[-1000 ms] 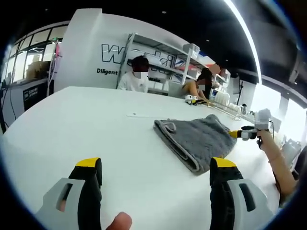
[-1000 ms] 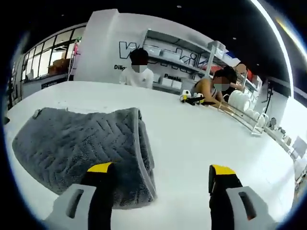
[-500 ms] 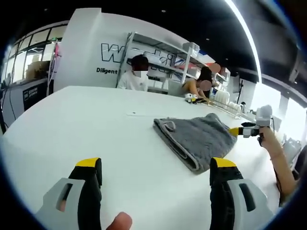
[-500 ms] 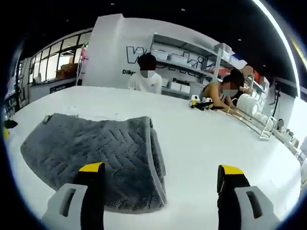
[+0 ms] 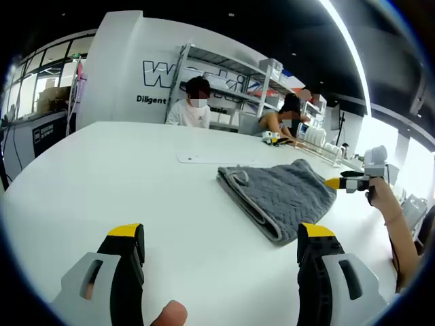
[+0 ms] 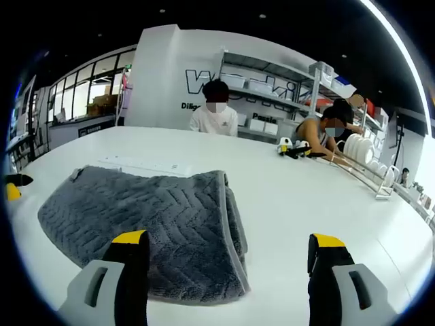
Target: Open the folded towel by lifting each exposed corner and separating the folded layers until the towel lies flat within the target outline without major curled edges
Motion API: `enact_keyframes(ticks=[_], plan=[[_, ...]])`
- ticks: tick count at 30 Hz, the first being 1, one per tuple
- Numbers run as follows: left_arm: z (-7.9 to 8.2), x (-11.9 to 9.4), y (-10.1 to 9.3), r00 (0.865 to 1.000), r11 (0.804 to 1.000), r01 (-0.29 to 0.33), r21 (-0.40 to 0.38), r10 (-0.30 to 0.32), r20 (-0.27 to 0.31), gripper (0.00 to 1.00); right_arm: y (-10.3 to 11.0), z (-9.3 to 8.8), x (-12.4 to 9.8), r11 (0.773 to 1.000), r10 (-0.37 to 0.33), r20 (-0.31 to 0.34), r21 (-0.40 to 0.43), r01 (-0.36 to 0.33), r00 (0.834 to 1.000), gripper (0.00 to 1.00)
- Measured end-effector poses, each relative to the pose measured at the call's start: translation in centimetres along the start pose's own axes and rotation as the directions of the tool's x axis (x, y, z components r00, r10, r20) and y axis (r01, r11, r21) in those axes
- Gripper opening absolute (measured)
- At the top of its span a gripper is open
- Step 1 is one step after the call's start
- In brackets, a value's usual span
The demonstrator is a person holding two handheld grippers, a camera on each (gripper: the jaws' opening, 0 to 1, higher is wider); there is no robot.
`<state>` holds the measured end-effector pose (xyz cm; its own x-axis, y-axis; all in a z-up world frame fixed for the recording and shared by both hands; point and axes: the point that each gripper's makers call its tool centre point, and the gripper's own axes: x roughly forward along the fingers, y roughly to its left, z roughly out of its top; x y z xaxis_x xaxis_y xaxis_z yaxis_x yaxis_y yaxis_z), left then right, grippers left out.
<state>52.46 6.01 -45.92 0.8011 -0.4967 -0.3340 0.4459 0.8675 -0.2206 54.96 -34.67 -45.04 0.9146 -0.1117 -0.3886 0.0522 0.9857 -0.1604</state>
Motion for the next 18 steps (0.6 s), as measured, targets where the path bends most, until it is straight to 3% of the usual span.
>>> enact_keyframes(ticks=[5,8,12,14,16,18], plan=[[0.0,0.0,0.0,1.0,1.0,-0.001,0.0,0.001,0.0,0.92,3.1,-0.2,0.0,0.993,0.098,-0.029,-0.056,-0.1,0.995,0.96],[-0.1,0.0,-0.1,1.0,1.0,0.001,-0.001,-0.001,-0.002,0.92,3.7,-0.2,0.6,0.99,0.121,-0.035,-0.068,-0.123,0.992,0.95],[-0.1,0.0,-0.1,1.0,1.0,0.003,-0.004,-0.003,-0.004,0.92,2.4,-0.6,0.8,0.991,0.126,-0.026,-0.035,-0.127,0.992,0.76],[-0.2,0.0,-0.3,1.0,1.0,0.006,-0.005,-0.006,-0.002,0.92,1.9,-0.6,1.0,0.99,0.14,-0.008,0.022,-0.14,0.99,0.72],[-0.2,0.0,-0.3,1.0,1.0,0.008,-0.007,-0.008,-0.001,0.92,0.5,-0.6,1.2,0.992,0.109,0.009,0.065,-0.109,0.994,0.7],[-0.2,0.0,-0.4,1.0,1.0,0.01,-0.009,-0.01,-0.001,0.92,-0.5,-0.9,1.4,0.993,0.094,0.013,0.065,-0.095,0.995,0.59]])
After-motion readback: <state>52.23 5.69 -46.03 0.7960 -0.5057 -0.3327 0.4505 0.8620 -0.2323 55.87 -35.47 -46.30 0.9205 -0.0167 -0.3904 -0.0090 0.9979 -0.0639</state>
